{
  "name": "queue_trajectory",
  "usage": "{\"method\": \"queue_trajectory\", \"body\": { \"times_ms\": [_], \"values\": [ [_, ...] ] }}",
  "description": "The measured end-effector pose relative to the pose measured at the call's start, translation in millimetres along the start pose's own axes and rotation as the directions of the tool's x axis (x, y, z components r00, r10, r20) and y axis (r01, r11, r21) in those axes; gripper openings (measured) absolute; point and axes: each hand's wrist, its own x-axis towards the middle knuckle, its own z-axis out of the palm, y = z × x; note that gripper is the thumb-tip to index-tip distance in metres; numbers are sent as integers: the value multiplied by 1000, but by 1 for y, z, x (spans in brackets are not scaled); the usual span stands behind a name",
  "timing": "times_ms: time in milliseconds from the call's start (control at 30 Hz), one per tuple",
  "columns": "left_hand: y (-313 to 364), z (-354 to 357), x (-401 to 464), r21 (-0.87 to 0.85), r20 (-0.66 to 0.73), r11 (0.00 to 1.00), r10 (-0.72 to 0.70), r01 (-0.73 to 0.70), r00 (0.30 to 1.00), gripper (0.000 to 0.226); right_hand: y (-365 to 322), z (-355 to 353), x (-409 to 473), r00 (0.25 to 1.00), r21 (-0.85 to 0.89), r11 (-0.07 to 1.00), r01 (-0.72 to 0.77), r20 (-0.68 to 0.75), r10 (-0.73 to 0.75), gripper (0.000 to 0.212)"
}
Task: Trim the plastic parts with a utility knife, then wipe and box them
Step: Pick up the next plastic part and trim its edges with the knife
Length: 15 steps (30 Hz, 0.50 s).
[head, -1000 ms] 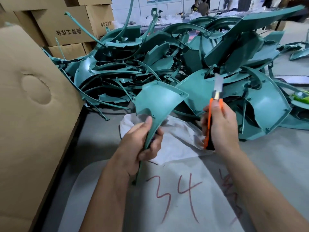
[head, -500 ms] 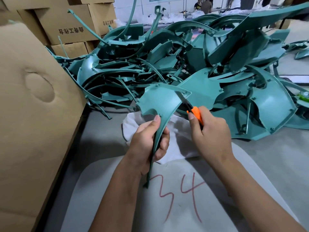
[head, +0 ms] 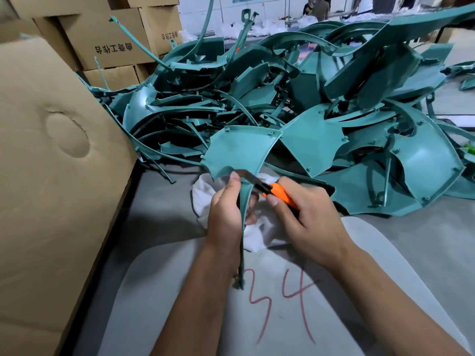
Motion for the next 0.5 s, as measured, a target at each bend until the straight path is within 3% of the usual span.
{"method": "queue_trajectory", "body": {
  "times_ms": [100,167,333,500],
  "values": [
    [4,9,-7,-263,68,957,-112,126,991,58,0,3,-1,996,38,998,59,58,-62,29],
    [3,10,-7,-344,122,924,-133,167,984,72,0,4,-1,999,76,996,46,6,-47,29],
    [-6,10,-4,-206,63,978,-33,45,997,52,10,4,2,964,-21,992,-125,-238,117,34],
    [-5,9,-6,-150,83,988,-12,25,996,44,12,4,1,962,-62,986,-154,-237,135,33]
  ]
}}
